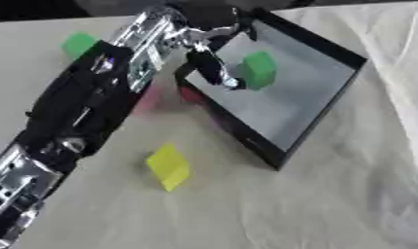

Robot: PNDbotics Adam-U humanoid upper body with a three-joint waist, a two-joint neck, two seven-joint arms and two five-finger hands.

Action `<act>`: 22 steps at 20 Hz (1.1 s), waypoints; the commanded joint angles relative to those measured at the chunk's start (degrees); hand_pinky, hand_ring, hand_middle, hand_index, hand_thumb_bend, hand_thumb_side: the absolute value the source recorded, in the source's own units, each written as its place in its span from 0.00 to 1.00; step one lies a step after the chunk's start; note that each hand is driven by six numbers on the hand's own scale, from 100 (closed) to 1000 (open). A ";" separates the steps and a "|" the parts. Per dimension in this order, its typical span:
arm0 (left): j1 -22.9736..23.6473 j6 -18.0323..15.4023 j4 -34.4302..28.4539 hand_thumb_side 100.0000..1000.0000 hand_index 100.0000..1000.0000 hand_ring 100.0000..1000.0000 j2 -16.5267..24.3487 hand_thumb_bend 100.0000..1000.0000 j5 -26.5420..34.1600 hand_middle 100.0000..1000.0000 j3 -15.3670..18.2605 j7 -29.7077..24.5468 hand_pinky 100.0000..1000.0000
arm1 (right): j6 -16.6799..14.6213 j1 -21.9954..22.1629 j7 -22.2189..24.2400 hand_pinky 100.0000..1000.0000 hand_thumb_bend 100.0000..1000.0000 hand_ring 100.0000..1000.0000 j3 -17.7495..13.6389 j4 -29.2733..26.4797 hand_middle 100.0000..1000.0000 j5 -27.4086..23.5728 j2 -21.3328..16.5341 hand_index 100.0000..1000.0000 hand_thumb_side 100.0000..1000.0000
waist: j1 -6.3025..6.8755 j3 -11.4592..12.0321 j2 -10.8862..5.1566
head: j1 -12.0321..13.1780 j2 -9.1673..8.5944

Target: Pick up objects on the table and place them in the box.

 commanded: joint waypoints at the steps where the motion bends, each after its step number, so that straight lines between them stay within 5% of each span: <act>1: 0.49 1.76 -9.12 0.47 0.83 0.76 7.31 0.35 8.75 0.75 -0.27 -0.65 0.82 | -0.14 0.04 -0.46 0.85 0.08 0.76 -0.91 -0.58 0.80 -0.08 -2.32 0.88 0.44 | 0.54 0.41 -1.73 | -1.03 0.48; 5: 3.46 7.47 -19.16 0.49 0.84 0.77 14.10 0.34 16.49 0.76 2.44 -2.23 0.83 | -0.11 0.92 -0.63 0.85 0.08 0.76 -1.15 -0.31 0.80 0.00 -2.44 0.88 0.44 | 0.39 1.20 -1.85 | -2.00 0.73; 9: 5.92 13.07 -20.75 0.51 0.85 0.77 18.94 0.34 18.60 0.77 5.26 -4.66 0.83 | -0.18 1.59 -0.79 0.85 0.08 0.76 -1.40 -0.13 0.80 0.07 -2.54 0.88 0.45 | 0.20 1.95 -1.94 | -2.39 0.74; 16: 8.17 15.89 -11.31 0.56 0.85 0.78 22.11 0.35 15.81 0.77 8.73 -5.28 0.84 | -0.20 1.86 -0.75 0.85 0.08 0.76 -1.45 -0.03 0.80 0.08 -2.52 0.88 0.45 | -0.31 2.49 -2.02 | -1.88 0.39; 17: 8.21 16.09 -9.56 0.50 0.86 0.78 22.01 0.24 15.10 0.77 9.19 -4.98 0.84 | -0.19 1.86 -0.73 0.85 0.09 0.76 -1.44 -0.01 0.80 0.07 -2.52 0.88 0.44 | -0.37 2.51 -2.01 | -1.80 0.35; 18: 8.24 16.46 -7.53 0.56 0.86 0.78 21.77 0.35 14.44 0.78 9.79 -4.69 0.85 | -0.21 1.84 -0.71 0.85 0.08 0.76 -1.44 -0.03 0.80 0.06 -2.49 0.88 0.45 | -0.46 2.52 -1.99 | -1.60 0.26; 22: 7.47 16.89 -0.33 0.58 0.87 0.79 20.19 0.37 12.68 0.78 11.53 -3.89 0.86 | -0.17 1.80 -0.60 0.85 0.07 0.76 -1.36 0.01 0.80 0.00 -2.37 0.88 0.45 | -0.70 2.44 -1.79 | -0.98 -0.18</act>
